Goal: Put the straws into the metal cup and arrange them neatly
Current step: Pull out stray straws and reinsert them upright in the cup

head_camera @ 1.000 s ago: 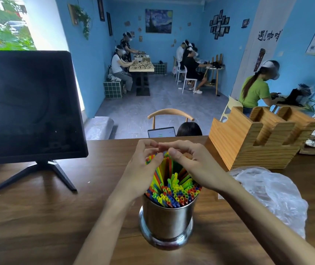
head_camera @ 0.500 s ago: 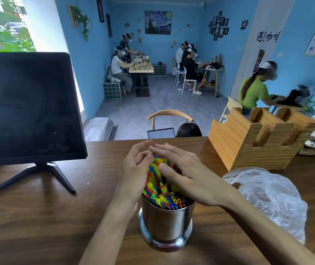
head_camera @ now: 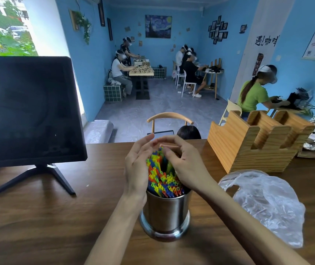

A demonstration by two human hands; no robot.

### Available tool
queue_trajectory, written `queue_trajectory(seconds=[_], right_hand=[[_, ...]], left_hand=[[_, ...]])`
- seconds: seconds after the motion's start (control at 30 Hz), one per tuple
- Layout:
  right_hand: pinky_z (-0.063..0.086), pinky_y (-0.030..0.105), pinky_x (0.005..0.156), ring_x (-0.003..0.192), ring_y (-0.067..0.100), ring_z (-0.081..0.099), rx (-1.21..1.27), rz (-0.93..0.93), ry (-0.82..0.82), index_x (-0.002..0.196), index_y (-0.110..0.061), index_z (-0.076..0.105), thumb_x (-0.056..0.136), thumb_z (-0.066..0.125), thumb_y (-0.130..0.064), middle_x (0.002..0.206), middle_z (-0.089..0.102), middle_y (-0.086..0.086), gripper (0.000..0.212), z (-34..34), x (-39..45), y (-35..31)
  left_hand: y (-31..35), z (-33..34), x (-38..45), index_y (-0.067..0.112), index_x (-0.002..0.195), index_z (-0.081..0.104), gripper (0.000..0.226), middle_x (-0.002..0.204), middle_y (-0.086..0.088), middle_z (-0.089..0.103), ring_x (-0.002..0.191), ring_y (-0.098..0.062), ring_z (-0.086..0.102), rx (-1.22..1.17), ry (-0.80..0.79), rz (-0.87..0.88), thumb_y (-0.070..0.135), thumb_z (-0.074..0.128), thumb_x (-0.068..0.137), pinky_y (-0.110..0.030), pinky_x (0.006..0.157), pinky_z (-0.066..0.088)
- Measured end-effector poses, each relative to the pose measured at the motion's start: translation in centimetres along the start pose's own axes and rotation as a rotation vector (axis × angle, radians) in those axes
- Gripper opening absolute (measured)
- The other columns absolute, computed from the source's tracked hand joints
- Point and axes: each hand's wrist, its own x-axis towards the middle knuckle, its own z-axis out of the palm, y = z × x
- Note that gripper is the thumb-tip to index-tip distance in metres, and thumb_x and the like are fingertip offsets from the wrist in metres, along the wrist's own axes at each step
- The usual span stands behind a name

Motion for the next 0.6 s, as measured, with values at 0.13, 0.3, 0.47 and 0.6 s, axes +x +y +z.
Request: queue_trajectory(seconds=[0.13,0.3,0.47,0.6], right_hand=[[0.057,0.028,0.093,0.106,0.002,0.07,0.208,0.073,0.043,0.115,-0.02,0.068,0.098,0.065,-0.009,0.115,0.073,-0.009,0.021,-0.3,0.8,0.5],[0.057,0.029,0.09,0.103,0.008,0.071,0.274,0.169,0.06,0.104,-0.02,0.075,0.094,0.071,-0.015,0.104,0.077,-0.006,0.012,-1.6,0.7,1.4],[0.058,0.025,0.079,0.09,0.009,0.073,0.154,0.154,0.088,0.091,-0.021,0.079,0.085,0.081,-0.016,0.089,0.077,-0.006,0.007,-2.2,0.7,2.3],[0.056,0.016,0.071,0.081,0.0,0.072,-0.052,0.027,0.118,0.089,-0.022,0.082,0.083,0.084,-0.024,0.081,0.077,-0.013,0.007,-2.9,0.8,2.3]], left_hand=[[0.0,-0.6,1.1,0.031,0.111,0.073,0.036,0.11,0.001,0.075,0.111,-0.023,0.069,0.141,-0.005,0.046,0.0,0.063,0.094,-0.048,0.102,0.052],[0.1,-1.3,1.5,0.026,0.104,0.077,0.024,0.101,0.0,0.078,0.103,-0.017,0.072,0.238,-0.058,0.047,0.006,0.069,0.093,-0.027,0.083,0.056],[0.3,-1.9,1.6,0.029,0.097,0.078,0.014,0.091,0.016,0.078,0.091,-0.003,0.073,0.456,-0.06,0.161,0.017,0.07,0.095,-0.02,0.076,0.059],[0.8,-2.7,1.9,0.036,0.1,0.078,0.014,0.09,0.023,0.076,0.09,0.004,0.071,0.625,-0.121,0.209,0.028,0.066,0.098,-0.023,0.079,0.06]])
